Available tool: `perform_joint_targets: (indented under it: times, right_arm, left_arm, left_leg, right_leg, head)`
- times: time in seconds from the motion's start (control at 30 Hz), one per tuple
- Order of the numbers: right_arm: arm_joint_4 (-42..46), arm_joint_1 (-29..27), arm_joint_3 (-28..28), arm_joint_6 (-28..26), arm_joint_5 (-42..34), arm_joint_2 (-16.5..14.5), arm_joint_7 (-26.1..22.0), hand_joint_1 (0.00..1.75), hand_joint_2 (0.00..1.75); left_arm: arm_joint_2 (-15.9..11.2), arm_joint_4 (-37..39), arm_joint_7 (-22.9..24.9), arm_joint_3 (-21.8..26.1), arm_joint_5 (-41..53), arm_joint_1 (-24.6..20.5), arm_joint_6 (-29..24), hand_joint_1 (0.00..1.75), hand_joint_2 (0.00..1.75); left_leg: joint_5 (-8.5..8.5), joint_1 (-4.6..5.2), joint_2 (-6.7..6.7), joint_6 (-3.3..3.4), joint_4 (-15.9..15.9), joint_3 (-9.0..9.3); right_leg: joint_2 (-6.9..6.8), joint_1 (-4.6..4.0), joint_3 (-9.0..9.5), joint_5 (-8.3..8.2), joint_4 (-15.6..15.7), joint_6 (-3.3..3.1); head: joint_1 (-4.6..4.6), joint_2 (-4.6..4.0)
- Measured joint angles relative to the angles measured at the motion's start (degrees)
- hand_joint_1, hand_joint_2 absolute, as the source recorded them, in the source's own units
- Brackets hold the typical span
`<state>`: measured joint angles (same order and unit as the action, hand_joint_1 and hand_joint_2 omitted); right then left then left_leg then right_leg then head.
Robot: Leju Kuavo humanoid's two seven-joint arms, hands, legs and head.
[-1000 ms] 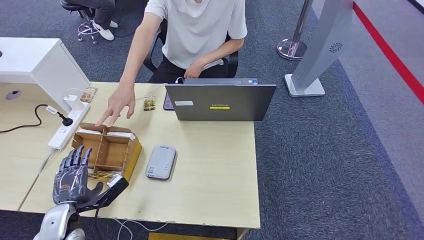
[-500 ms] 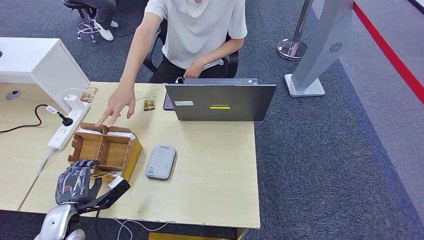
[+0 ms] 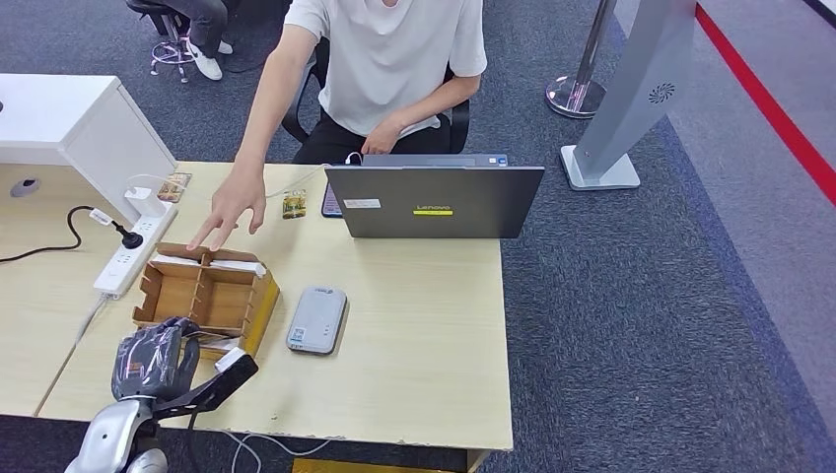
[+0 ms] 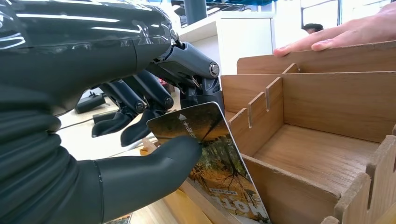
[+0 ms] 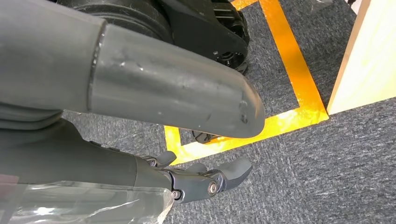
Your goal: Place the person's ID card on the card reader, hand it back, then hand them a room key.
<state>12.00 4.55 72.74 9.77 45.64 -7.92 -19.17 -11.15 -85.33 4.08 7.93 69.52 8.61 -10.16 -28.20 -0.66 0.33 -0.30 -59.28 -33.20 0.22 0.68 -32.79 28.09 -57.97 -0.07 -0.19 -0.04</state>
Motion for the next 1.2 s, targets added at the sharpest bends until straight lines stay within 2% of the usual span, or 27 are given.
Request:
perform_joint_targets:
  times: [0.67, 0.73, 0.93, 1.2]
  right_arm:
    - [0.1, 0.0, 0.3, 0.0, -0.1, 0.0, -0.1, 0.00, 0.00]
    - [0.1, 0.0, 0.3, 0.0, -0.2, 0.0, -0.1, 0.00, 0.00]
    - [0.1, 0.0, 0.5, -0.1, -0.3, 0.0, -0.6, 0.00, 0.00]
    - [0.1, 0.0, 0.8, -0.2, -0.3, 0.0, -0.6, 0.00, 0.00]
  left_arm:
    - [0.0, -0.3, -0.9, 0.0, -1.6, 0.1, -1.7, 1.75, 1.75]
    - [0.0, -0.9, -1.7, 0.0, -1.9, 0.4, -2.9, 1.75, 1.75]
    - [0.4, -4.6, -5.7, -0.1, -2.9, 1.3, -11.1, 1.75, 1.75]
    - [0.8, -6.3, -6.4, -0.2, -3.2, 1.8, -12.2, 1.75, 1.75]
  left_leg:
    - [0.00, 0.00, -0.01, 0.00, 0.0, 0.00]
    - [0.00, 0.00, -0.01, 0.00, 0.0, 0.00]
    - [0.00, 0.00, -0.02, 0.00, 0.0, 0.00]
    - [0.00, 0.00, -0.02, 0.00, 0.0, 0.01]
  right_leg:
    - [0.00, 0.00, 0.00, 0.00, 0.0, 0.00]
    - [0.00, 0.00, 0.00, 0.00, 0.0, 0.00]
    - [-0.01, 0.00, 0.00, 0.00, 0.0, 0.00]
    - [-0.01, 0.00, 0.00, 0.00, 0.0, 0.00]
  head:
    - [-0.01, 0.00]
    - [-0.01, 0.00]
    - [0.00, 0.00]
    - [-0.01, 0.00]
